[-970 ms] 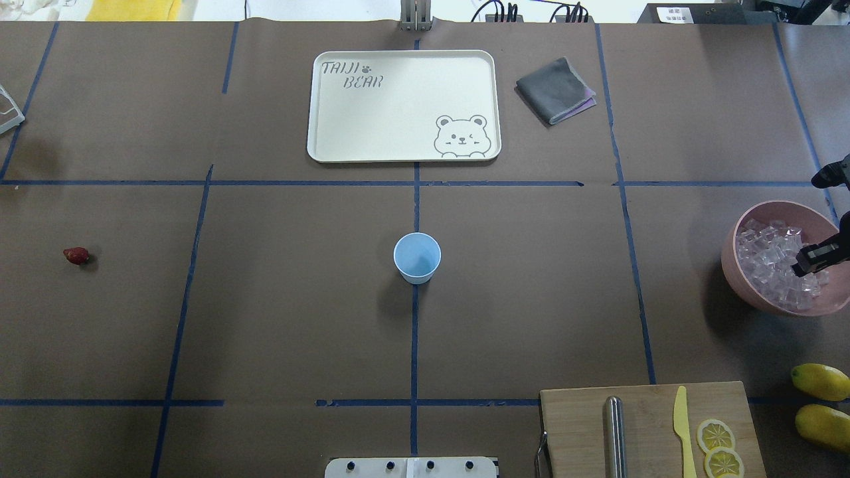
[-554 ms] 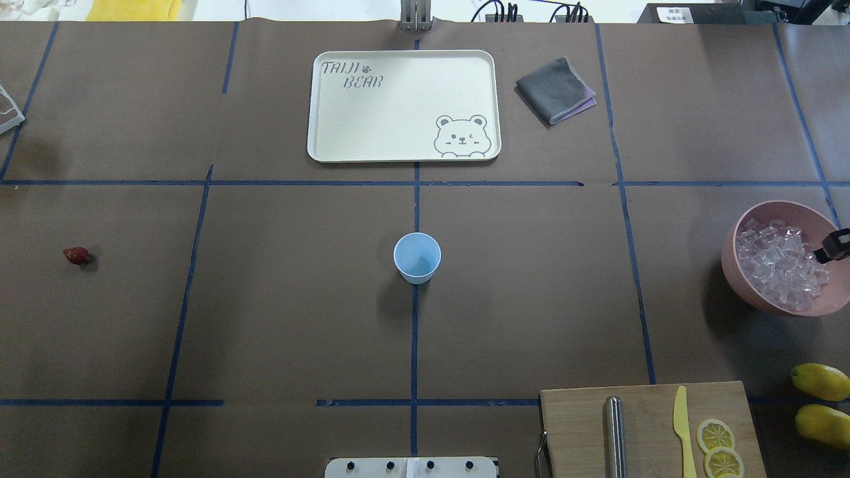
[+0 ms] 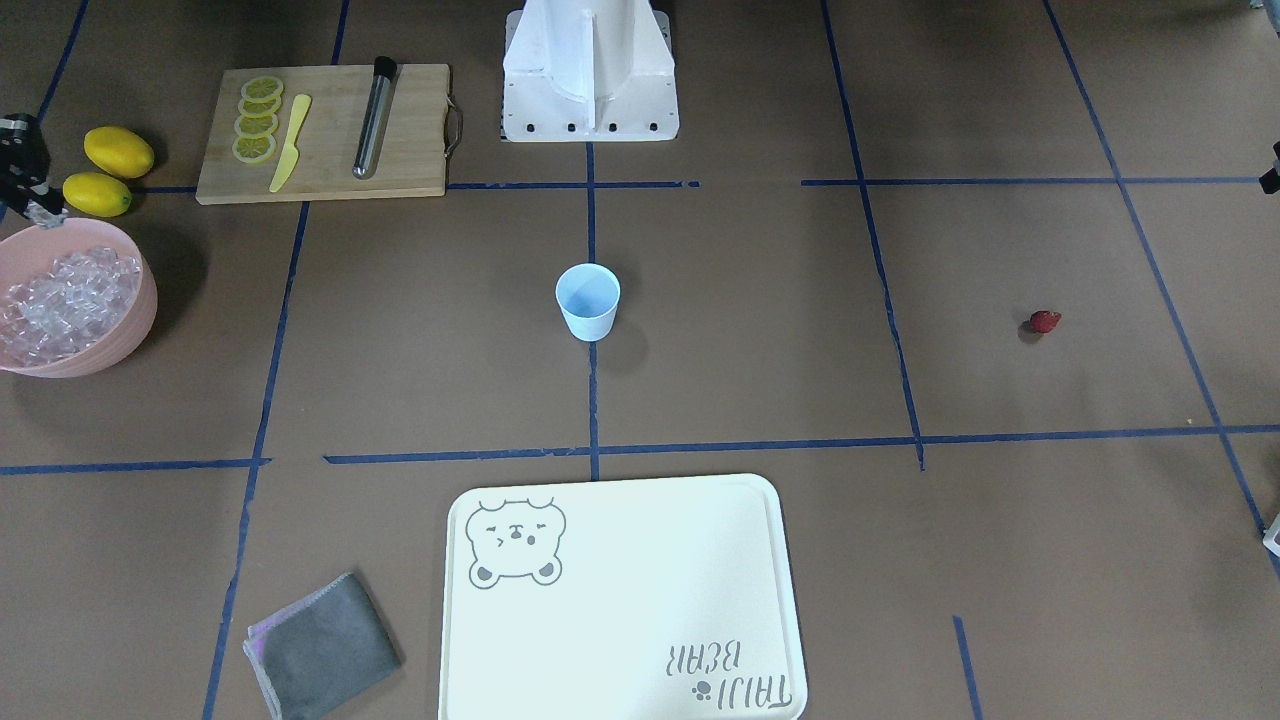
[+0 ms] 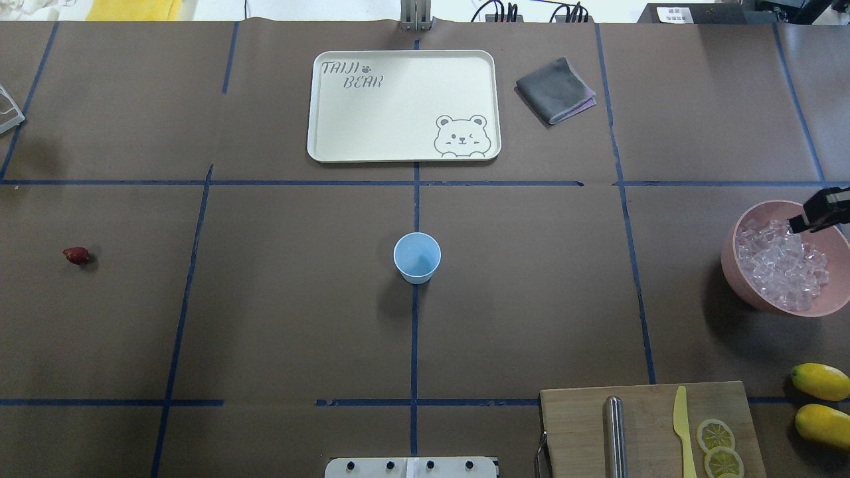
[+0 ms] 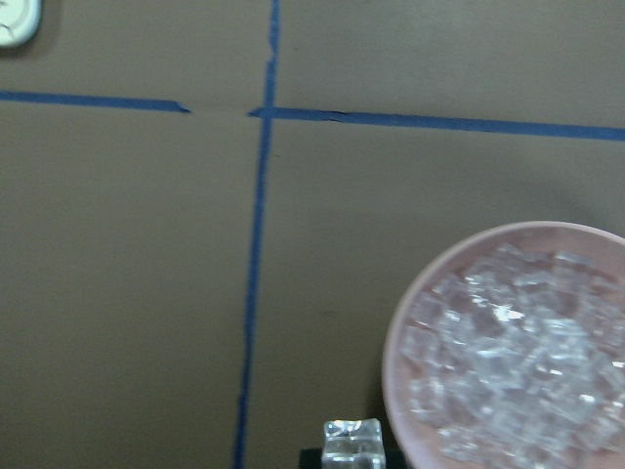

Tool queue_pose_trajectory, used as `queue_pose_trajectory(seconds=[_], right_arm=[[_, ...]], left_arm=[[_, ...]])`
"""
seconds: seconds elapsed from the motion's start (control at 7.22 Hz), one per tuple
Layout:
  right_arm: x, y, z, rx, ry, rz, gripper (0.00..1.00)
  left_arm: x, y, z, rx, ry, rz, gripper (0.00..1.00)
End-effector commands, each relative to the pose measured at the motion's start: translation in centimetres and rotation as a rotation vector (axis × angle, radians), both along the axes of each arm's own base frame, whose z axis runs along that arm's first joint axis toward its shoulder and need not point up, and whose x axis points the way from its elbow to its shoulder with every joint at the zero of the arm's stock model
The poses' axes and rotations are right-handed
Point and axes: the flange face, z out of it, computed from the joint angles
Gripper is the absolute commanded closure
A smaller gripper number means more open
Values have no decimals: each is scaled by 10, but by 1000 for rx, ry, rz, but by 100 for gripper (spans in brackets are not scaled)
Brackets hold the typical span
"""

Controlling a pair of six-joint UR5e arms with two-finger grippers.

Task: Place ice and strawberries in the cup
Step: 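Carry the ice with the right gripper over the light-blue cup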

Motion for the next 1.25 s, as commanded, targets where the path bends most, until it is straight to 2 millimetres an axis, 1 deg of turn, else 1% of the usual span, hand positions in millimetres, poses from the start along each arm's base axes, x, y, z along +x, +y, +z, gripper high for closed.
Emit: queue_pose_trajectory(seconds=[0.0,0.14,0.28,0.42,0.55,0.69,0.83,1.11], right_arm=[[-121,-12,-133,-131,-132,54,99],[-207,-8,-188,-124,-131,83,99],[-281,-10,-228,-134,-122,144,99],[-310,-18,-244,-152,-115,161,99],[-339,-28,-245,-139,-125,155,98],[-369,-33,-235,-150,-143,178,98],[-392,-25,-226,-150,-147,186,97],[-408,-9,-220,-156,-133,157,95]], left_arm=[[0,0,-4,9,4,0,0],[0,-2,-6,23,5,0,0],[0,-3,-7,46,7,-1,0],[0,-3,-7,46,7,-1,0],[1,-2,-8,48,9,0,0],[1,-2,-8,48,13,0,0],[1,-2,-6,43,13,0,0],[1,-2,-6,43,13,0,0]])
